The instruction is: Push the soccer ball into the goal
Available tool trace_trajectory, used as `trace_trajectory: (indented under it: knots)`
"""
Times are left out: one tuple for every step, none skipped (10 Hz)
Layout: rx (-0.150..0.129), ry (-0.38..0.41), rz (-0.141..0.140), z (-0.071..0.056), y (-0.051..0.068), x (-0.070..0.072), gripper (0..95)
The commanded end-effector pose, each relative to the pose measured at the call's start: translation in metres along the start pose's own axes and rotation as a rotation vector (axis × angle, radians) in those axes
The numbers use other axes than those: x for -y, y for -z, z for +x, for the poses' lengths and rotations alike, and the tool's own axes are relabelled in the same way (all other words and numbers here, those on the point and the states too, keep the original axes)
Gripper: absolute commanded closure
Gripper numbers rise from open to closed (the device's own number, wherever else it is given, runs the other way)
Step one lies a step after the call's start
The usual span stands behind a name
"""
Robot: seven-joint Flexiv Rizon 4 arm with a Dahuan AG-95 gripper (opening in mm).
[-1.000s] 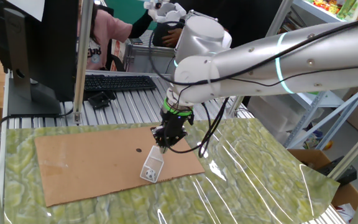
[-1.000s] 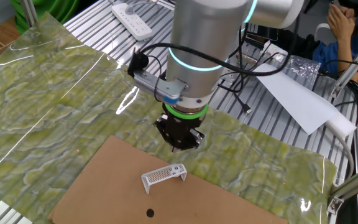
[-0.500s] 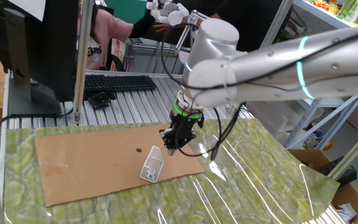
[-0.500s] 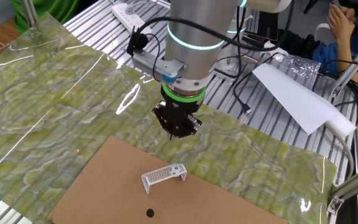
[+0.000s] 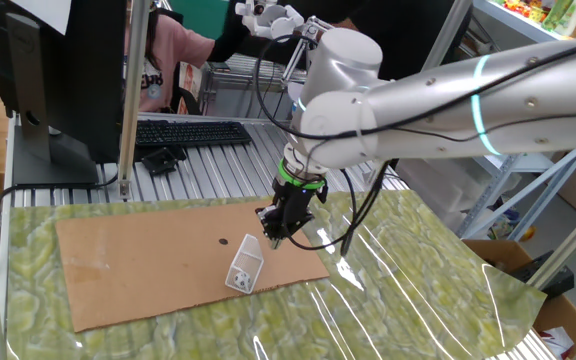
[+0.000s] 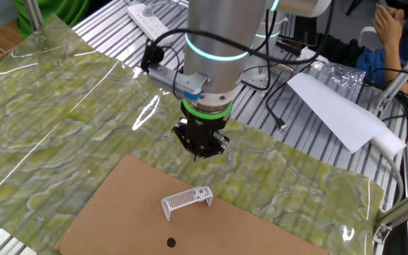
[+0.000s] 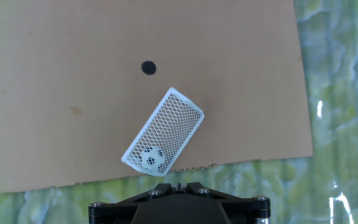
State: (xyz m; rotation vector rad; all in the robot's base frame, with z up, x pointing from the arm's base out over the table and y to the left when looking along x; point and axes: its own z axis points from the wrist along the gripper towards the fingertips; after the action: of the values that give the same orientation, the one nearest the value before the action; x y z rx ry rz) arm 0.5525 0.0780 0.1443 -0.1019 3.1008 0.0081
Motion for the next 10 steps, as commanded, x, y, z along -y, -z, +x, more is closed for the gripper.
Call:
trace_trajectory:
  knots:
    - [0.0, 0.006, -0.01, -0.0026, -0.0014, -0.0021, 95.0]
    - [-0.001, 0.001, -0.012, -0.0023, -0.0019, -0.0031, 95.0]
    - [-0.001, 0.0, -0.012, -0.0022, -0.002, -0.0033, 95.0]
    - [-0.002, -0.01, -0.009, -0.0022, -0.002, -0.0034, 95.0]
    - [-0.002, -0.044, -0.01, -0.0022, -0.002, -0.0034, 95.0]
    - [-0.002, -0.062, -0.012, -0.0022, -0.002, -0.0034, 95.0]
    - [-0.002, -0.06, -0.012, -0.0021, -0.0021, -0.0036, 95.0]
    - [0.001, -0.068, -0.015, -0.002, -0.0022, -0.0039, 95.0]
    - [0.002, -0.07, -0.013, -0.002, -0.0022, -0.0039, 95.0]
    - [0.003, -0.086, -0.014, -0.002, -0.0022, -0.004, 95.0]
